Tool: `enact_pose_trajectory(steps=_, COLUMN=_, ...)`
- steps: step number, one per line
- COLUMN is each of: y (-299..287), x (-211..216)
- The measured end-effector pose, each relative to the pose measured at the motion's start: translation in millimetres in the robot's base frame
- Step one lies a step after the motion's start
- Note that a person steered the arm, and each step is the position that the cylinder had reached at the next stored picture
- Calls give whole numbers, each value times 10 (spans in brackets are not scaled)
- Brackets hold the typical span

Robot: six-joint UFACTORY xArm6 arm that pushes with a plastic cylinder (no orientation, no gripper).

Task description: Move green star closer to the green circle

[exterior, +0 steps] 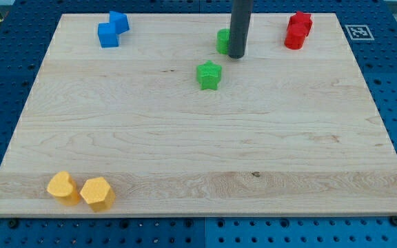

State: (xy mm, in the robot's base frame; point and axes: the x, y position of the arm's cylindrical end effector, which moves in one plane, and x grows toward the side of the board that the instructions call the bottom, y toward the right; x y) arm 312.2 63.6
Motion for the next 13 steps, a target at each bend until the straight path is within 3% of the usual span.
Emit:
enact_pose_trajectory(steps=4, y=-481, x=-461)
enact_pose_trajectory(steps=6, y=-666, x=47)
enact_pose_trajectory(steps=8, y=-1200, x=77)
enact_pose_trajectory(steps=11, y=-1262, x=86)
enact_pose_trajectory(steps=13, y=-1079, x=353)
